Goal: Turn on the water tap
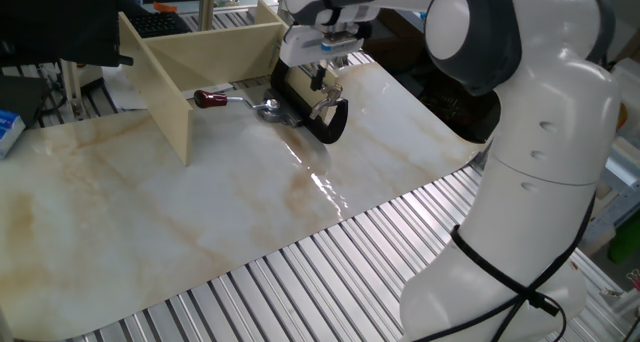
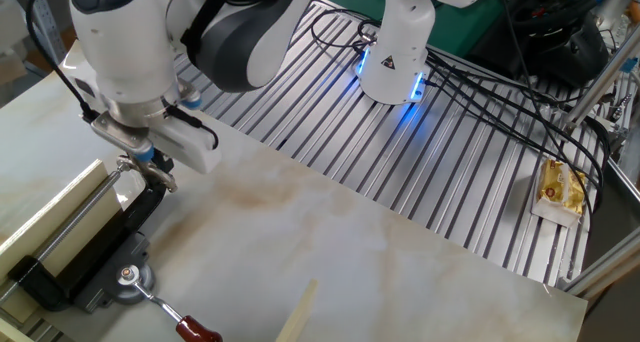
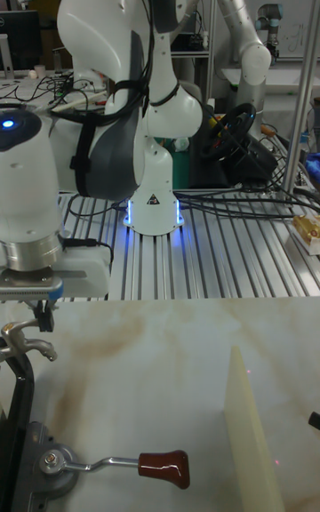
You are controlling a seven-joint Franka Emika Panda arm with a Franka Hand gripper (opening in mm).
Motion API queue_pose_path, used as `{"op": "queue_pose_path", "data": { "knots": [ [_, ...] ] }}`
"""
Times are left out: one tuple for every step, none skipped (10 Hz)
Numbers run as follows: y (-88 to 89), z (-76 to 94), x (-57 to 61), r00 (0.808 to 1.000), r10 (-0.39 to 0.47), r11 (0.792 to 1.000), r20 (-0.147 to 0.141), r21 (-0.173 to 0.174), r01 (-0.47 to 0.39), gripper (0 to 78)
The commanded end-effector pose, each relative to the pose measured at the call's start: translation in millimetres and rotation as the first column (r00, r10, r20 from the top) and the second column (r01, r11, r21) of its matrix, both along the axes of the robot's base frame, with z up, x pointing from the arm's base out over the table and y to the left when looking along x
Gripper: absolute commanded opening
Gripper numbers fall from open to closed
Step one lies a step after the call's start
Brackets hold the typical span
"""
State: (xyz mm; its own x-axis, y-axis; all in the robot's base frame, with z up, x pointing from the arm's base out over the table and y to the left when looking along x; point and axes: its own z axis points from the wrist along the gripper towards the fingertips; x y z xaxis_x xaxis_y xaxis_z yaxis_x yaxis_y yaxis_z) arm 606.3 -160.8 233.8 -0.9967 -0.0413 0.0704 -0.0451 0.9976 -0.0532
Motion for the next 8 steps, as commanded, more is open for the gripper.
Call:
{"op": "queue_pose_path", "data": {
  "knots": [
    [-7.9,-4.3,-5.7,1.000,0.013,1.000,0.003,-0.008,-0.013,0.0],
    [-7.8,-4.3,-5.8,1.000,0.012,1.000,0.003,-0.006,-0.011,0.0],
    [-7.8,-4.3,-5.8,1.000,0.011,1.000,0.004,-0.005,-0.011,0.0],
    [-7.7,-4.3,-5.8,1.000,0.011,1.000,0.003,-0.006,-0.011,0.0],
    [-7.6,-4.4,-6.0,1.000,0.015,1.000,0.002,-0.008,-0.015,0.0],
    [-7.6,-4.4,-6.0,1.000,0.015,1.000,0.001,-0.006,-0.015,0.0],
    [-7.7,-4.0,-6.2,1.000,0.016,1.000,0.000,-0.005,-0.016,0.0],
    [-7.8,-3.6,-6.4,1.000,0.016,1.000,-0.001,-0.006,-0.016,0.0]
  ]
}}
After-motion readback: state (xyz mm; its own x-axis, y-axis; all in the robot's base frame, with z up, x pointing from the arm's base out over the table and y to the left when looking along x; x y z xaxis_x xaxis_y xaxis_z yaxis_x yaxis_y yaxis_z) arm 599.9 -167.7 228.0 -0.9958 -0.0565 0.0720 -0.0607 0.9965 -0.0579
